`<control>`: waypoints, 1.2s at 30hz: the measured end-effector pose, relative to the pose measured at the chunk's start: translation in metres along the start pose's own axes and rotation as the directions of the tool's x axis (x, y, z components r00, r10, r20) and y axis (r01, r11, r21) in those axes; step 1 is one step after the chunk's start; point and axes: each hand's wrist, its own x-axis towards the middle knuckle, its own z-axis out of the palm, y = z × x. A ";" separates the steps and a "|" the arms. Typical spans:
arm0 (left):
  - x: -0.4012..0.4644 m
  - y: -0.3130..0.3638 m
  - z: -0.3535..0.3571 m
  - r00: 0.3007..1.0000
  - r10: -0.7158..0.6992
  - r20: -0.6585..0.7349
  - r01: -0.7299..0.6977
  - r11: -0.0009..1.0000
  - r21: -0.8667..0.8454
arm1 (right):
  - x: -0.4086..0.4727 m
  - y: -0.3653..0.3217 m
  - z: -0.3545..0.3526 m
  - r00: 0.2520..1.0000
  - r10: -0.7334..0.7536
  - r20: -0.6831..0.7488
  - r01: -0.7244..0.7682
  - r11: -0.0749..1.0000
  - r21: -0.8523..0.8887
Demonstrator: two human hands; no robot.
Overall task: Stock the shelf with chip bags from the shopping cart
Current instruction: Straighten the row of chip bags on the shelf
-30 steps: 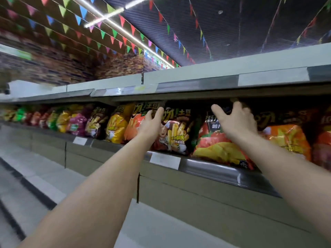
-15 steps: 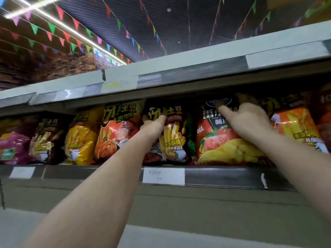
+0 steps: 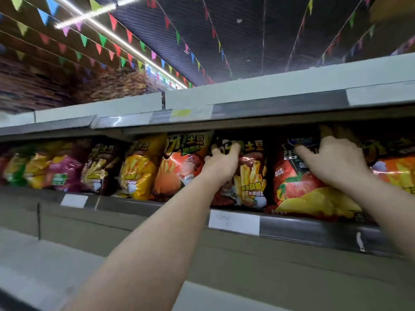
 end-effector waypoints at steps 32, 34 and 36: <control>0.133 -0.145 -0.181 0.962 -0.164 -0.219 0.119 0.972 -0.205 | 0.002 -0.153 0.082 0.984 0.180 0.001 -0.179 0.977 0.113; 0.139 -0.144 -0.173 0.966 -0.150 -0.208 0.109 0.975 -0.195 | 0.001 -0.159 0.085 0.977 0.206 0.056 -0.208 0.978 0.031; 0.135 -0.140 -0.160 0.963 -0.148 -0.225 0.119 0.983 -0.140 | 0.000 -0.167 0.090 0.972 0.210 0.102 -0.206 0.978 -0.042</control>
